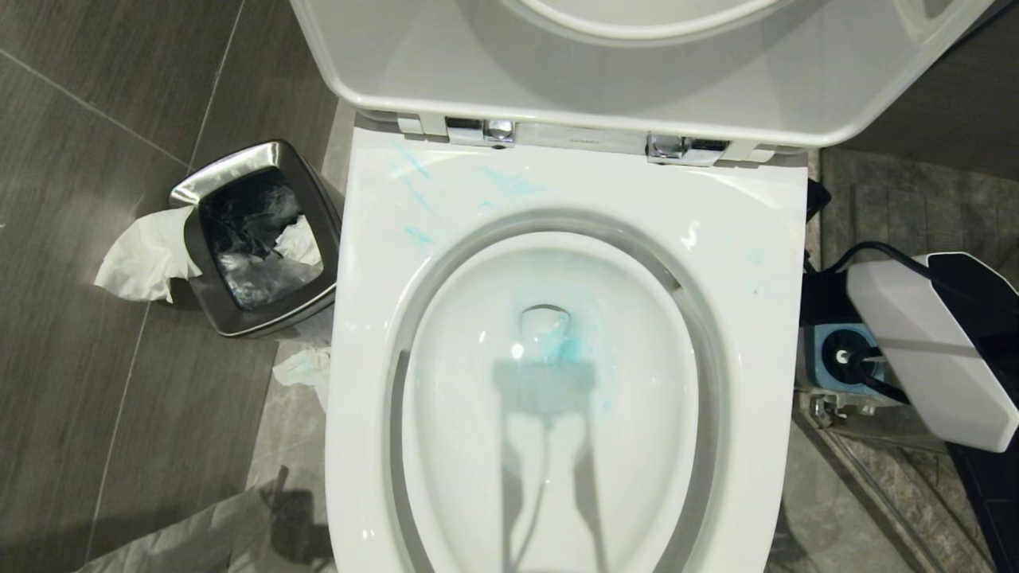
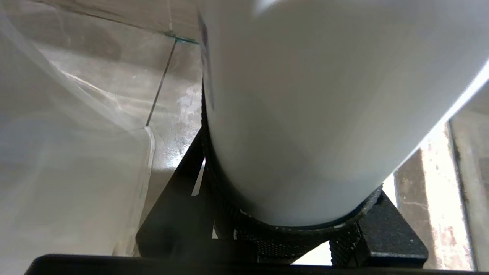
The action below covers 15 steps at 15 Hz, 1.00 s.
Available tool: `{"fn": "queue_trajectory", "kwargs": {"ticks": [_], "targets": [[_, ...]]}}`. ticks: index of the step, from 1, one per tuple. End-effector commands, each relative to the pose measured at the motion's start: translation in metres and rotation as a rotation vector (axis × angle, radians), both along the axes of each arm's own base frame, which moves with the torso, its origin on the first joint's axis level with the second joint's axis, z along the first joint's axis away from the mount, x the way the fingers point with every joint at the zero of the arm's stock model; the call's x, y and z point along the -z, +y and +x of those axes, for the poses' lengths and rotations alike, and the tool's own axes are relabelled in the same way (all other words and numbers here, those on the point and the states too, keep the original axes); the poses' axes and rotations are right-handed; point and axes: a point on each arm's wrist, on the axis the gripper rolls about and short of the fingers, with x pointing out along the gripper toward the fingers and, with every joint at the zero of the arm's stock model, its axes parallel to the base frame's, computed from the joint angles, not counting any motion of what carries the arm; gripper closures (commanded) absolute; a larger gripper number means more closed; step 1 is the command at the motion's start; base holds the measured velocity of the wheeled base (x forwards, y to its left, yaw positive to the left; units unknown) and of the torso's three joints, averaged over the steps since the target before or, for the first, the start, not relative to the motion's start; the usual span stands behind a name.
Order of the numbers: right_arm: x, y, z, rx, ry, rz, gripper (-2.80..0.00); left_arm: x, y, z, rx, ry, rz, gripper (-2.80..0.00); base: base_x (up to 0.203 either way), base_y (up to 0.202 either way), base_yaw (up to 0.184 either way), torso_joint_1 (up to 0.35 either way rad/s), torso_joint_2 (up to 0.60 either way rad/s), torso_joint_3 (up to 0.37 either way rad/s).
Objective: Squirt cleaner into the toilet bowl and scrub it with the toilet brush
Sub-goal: Place the cleaning agent on the floor
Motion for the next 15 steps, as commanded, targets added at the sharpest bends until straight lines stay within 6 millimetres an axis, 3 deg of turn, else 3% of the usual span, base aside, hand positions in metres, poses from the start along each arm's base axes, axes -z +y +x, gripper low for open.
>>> {"fn": "queue_trajectory", "kwargs": {"ticks": [1,4,10,15], "targets": [[0.003,0.0,0.0,0.005,0.003,0.0,0.0,0.0,0.0,0.0,0.0,0.004,-0.001,0.0,0.0,0.0,0.0,0.0,0.0,0.0],[0.0,0.008,-0.004,-0.001,0.008,0.002,0.0,0.0,0.0,0.0,0.0,0.004,-0.001,0.0,0.0,0.0,0.0,0.0,0.0,0.0],[0.031,0.014,-0.008,-0.017,0.054,0.008,0.0,0.0,0.0,0.0,0.0,0.004,-0.001,0.0,0.0,0.0,0.0,0.0,0.0,0.0],[0.04,0.012,-0.009,-0.019,0.031,0.012,0.0,0.0,0.0,0.0,0.0,0.004,-0.001,0.0,0.0,0.0,0.0,0.0,0.0,0.0]]}}
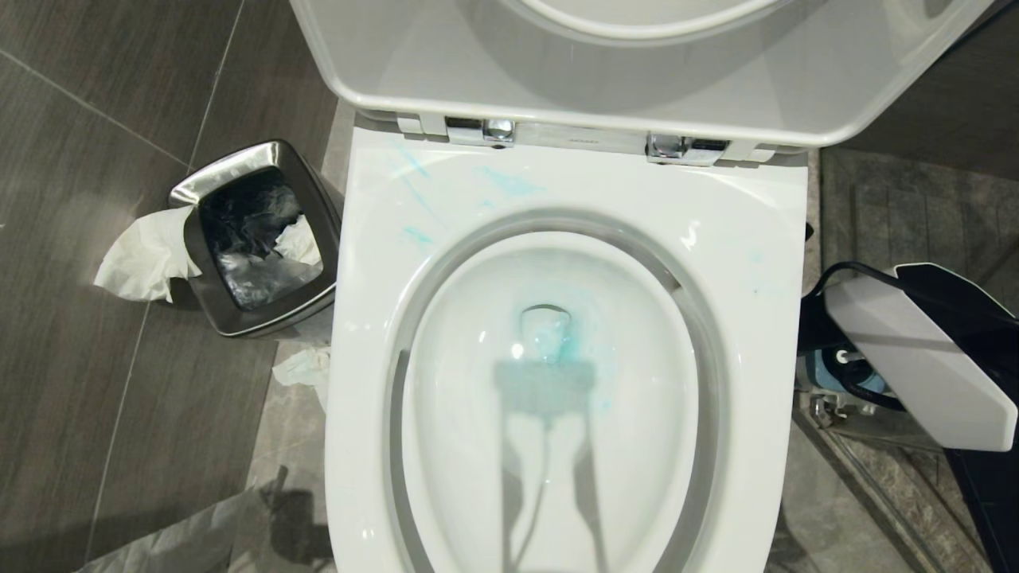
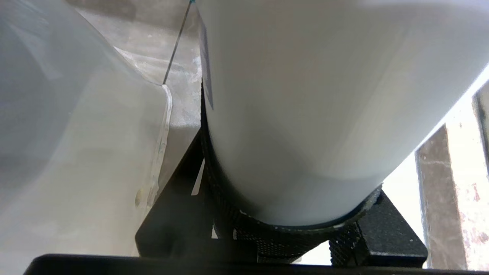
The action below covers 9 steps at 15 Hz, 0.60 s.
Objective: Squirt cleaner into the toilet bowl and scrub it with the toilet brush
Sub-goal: Place the cleaning agent on the floor
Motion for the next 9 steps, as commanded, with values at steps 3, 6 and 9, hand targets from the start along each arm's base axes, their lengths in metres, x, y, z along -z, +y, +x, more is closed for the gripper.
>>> {"fn": "queue_trajectory", "kwargs": {"ticks": [3,6,9], "targets": [[0.0,-0.001,0.002,-0.004,-0.02,0.001,0.0,0.0,0.0,0.0,0.0,0.003,0.001,0.0,0.0,0.0,0.0,0.0,0.0,0.0],[0.007,-0.002,0.004,-0.001,-0.033,-0.002,0.0,0.0,0.0,0.0,0.0,0.003,0.001,0.0,0.0,0.0,0.0,0.0,0.0,0.0],[0.015,-0.013,0.007,-0.01,-0.055,-0.037,0.0,0.0,0.0,0.0,0.0,0.003,-0.001,0.0,0.0,0.0,0.0,0.0,0.0,0.0]]}}
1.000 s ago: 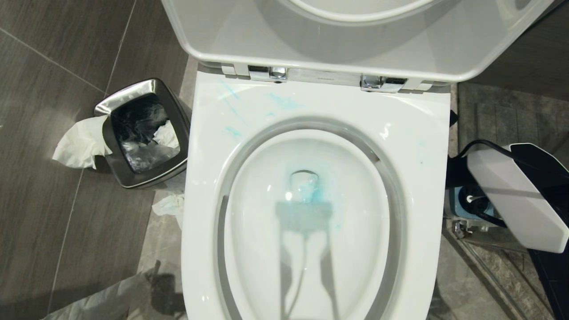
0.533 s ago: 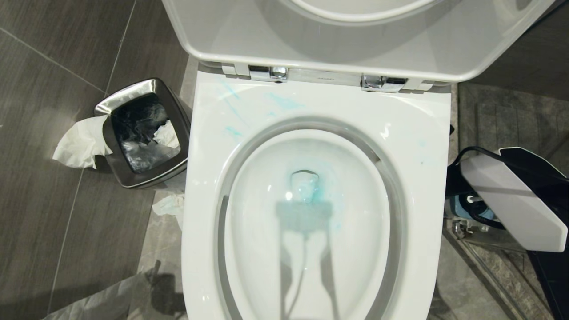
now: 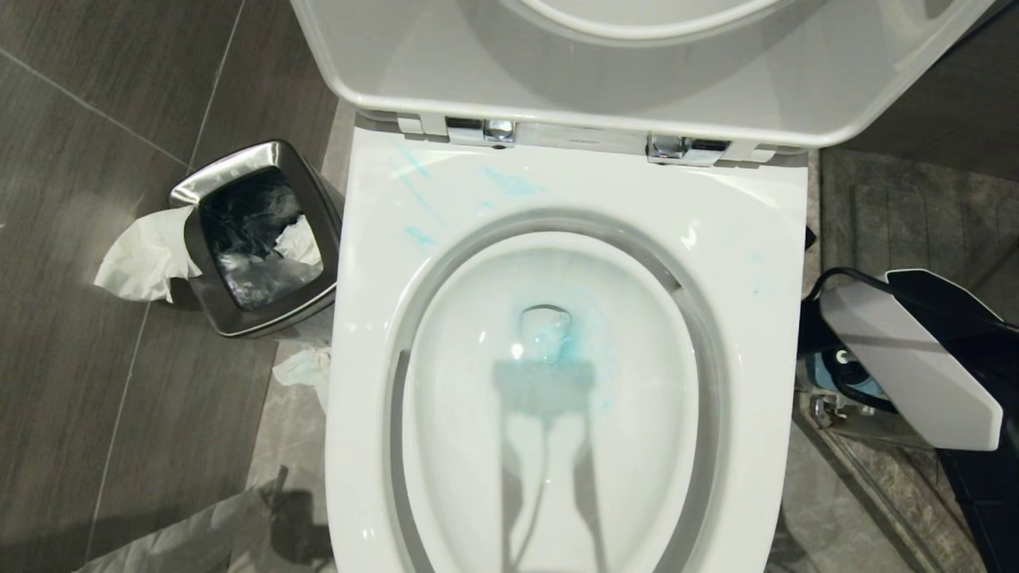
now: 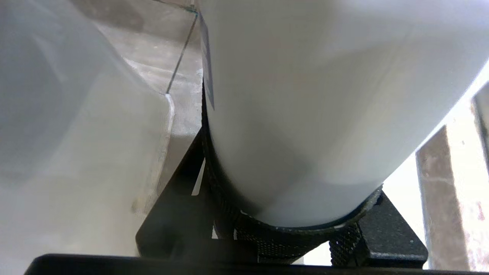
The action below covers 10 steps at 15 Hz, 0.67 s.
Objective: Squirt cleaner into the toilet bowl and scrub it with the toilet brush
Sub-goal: Place the cleaning agent on the floor
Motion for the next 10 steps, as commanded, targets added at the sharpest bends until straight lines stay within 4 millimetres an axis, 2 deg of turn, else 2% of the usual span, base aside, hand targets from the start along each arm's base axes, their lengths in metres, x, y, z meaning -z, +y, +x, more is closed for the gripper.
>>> {"fn": "queue_trajectory", "kwargs": {"ticks": [1,10], "targets": [[0.011,-0.008,0.004,0.003,-0.012,-0.024,0.0,0.0,0.0,0.0,0.0,0.003,-0.001,0.0,0.0,0.0,0.0,0.0,0.0,0.0],[0.026,-0.013,0.008,0.005,-0.002,-0.037,0.0,0.0,0.0,0.0,0.0,0.003,-0.001,0.0,0.0,0.0,0.0,0.0,0.0,0.0]]}}
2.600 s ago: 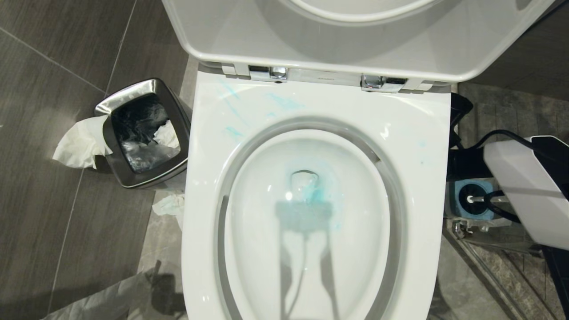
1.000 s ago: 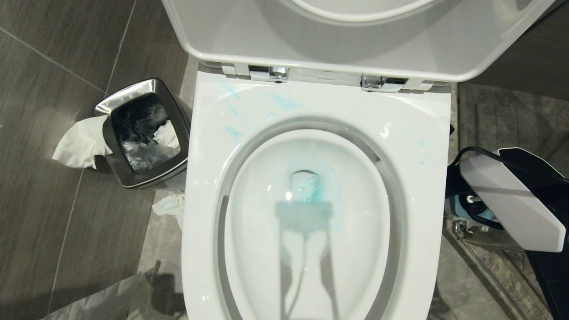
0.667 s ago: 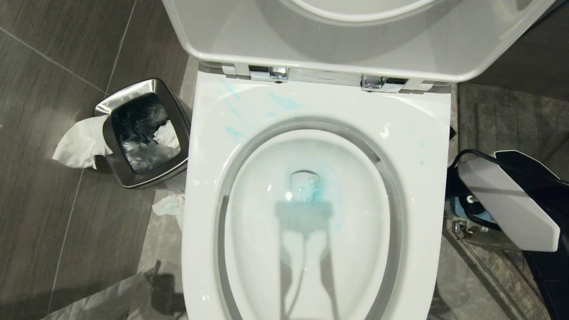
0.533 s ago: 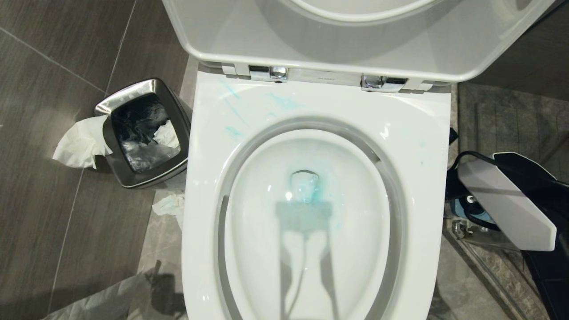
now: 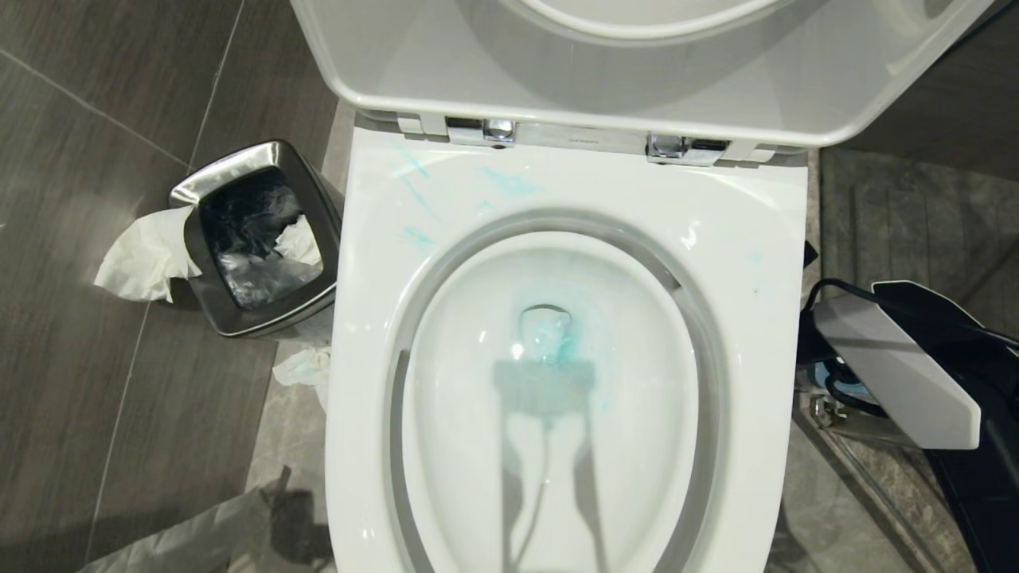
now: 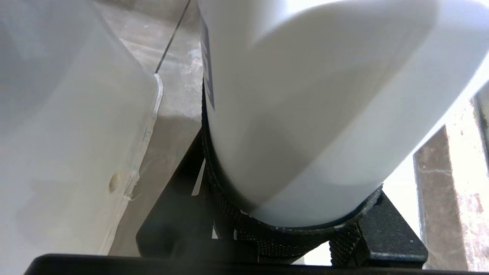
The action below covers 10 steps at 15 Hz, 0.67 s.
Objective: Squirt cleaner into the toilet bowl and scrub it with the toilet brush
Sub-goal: Place the cleaning agent on the floor
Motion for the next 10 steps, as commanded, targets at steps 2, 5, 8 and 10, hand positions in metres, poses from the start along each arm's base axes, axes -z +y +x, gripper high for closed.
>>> {"fn": "queue_trajectory", "kwargs": {"ticks": [2,5,8,10], "targets": [[0.0065,-0.0006,0.0008,0.005,0.002,-0.01,0.0,0.0004,0.0,0.0002,0.0,0.003,0.0,0.0,0.0,0.0,0.0,0.0,0.0,0.0],[0.0058,0.0007,0.0012,0.007,-0.004,-0.03,0.0,0.0004,0.0,0.0002,0.0,0.003,-0.001,0.0,0.0,0.0,0.0,0.0,0.0,0.0],[0.0008,0.0005,0.0001,0.008,-0.015,-0.03,0.0,0.0004,0.0,0.0002,0.0,0.003,0.001,0.0,0.0,0.0,0.0,0.0,0.0,0.0],[0.0013,0.0005,-0.0002,0.008,-0.014,-0.03,0.0,0.0004,0.0,0.0002,-0.001,0.003,-0.001,0.0,0.0,0.0,0.0,0.0,0.0,0.0]]}}
